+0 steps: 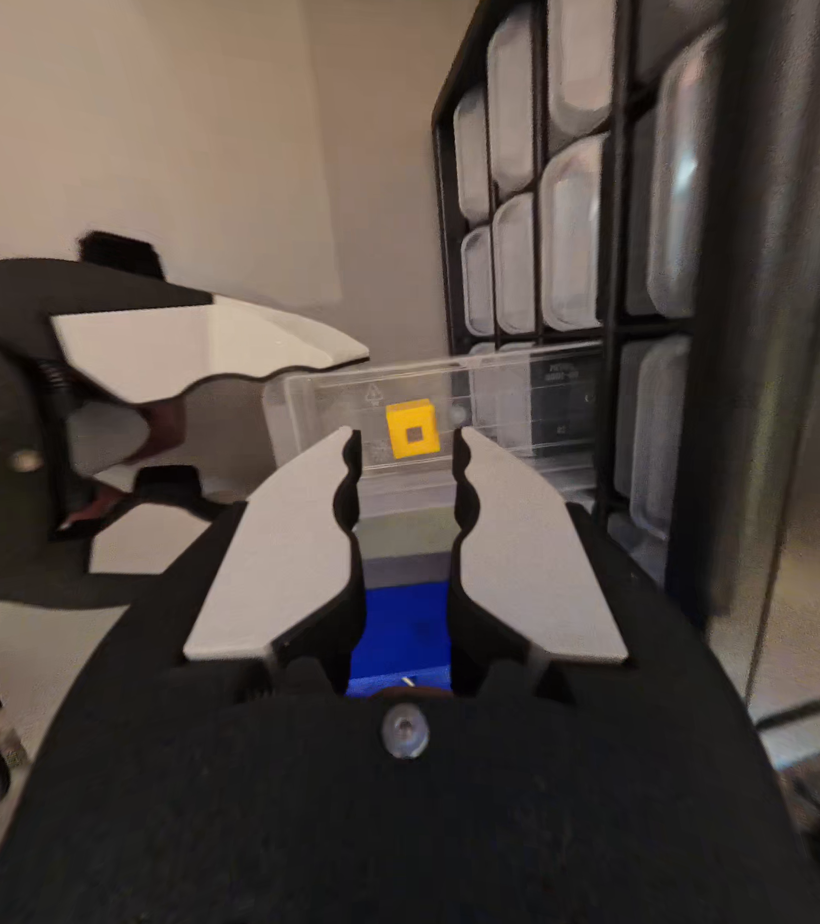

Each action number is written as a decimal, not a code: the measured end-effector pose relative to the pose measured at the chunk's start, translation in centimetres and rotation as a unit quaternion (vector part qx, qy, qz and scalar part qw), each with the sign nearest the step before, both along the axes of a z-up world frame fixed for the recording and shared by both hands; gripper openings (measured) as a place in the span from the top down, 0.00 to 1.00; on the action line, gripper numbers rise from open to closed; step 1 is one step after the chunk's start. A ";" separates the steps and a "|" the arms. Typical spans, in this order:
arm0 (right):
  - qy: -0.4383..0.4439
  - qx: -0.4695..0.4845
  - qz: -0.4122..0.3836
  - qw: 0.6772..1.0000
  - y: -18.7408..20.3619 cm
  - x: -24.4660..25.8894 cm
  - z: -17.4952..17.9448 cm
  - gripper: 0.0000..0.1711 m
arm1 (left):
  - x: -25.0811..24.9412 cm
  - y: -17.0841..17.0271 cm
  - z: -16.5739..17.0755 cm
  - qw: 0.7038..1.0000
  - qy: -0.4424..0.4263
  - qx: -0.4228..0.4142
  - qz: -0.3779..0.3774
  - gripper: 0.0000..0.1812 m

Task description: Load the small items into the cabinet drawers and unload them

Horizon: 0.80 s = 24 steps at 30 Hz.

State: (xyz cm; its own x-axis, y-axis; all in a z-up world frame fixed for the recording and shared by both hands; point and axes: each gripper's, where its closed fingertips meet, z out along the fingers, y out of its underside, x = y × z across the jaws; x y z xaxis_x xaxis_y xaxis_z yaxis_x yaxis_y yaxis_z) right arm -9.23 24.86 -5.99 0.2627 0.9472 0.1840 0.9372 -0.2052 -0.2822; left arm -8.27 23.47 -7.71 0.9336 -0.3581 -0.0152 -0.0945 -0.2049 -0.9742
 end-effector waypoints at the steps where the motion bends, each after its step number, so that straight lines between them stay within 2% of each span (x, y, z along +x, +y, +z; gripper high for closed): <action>1: -0.027 -0.006 0.003 1.000 0.3 0.0 -0.7 0.79 | 0.0 0.0 0.0 1.000 0.000 0.000 0.000 0.63; 3: -0.072 -0.012 0.004 0.997 0.9 0.3 -1.9 0.80 | 0.0 0.0 0.0 1.000 0.000 -0.001 -0.002 0.63; 4: -0.088 -0.020 0.007 0.996 0.9 0.4 -2.4 0.86 | -0.1 0.0 -0.1 1.000 0.003 -0.003 -0.003 0.63; 7: -0.080 -0.014 0.014 0.997 0.7 0.1 -1.6 0.88 | -0.2 -0.1 0.0 1.000 0.005 0.001 -0.006 0.63; 9: -0.062 0.013 0.012 0.998 0.4 0.6 0.4 0.88 | -0.3 -0.1 -0.1 1.000 0.003 -0.001 -0.009 0.63; 12: 0.007 0.050 -0.013 0.999 -1.3 2.6 5.5 0.88 | -0.3 0.0 0.0 1.000 0.003 0.000 -0.013 0.63; 14: 0.049 0.075 -0.061 0.994 -2.8 6.0 8.5 0.88 | -0.3 0.2 0.1 1.000 0.001 -0.001 -0.014 0.63; 16: 0.069 0.078 -0.135 0.985 -4.5 10.9 9.2 0.88 | -0.2 0.7 0.3 1.000 0.004 0.000 -0.014 0.63; 18: 0.058 0.065 -0.224 0.971 -5.6 16.6 7.1 0.88 | 0.0 1.4 0.6 1.000 0.003 0.000 -0.014 0.63; 20: 0.036 0.036 -0.302 0.952 -6.2 21.2 2.7 0.88 | 0.2 2.3 0.8 1.000 0.003 -0.003 -0.014 0.63; 24: 0.011 -0.066 -0.366 0.928 -7.6 24.0 -6.9 0.88 | 0.7 4.8 1.0 1.000 0.009 -0.018 -0.010 0.62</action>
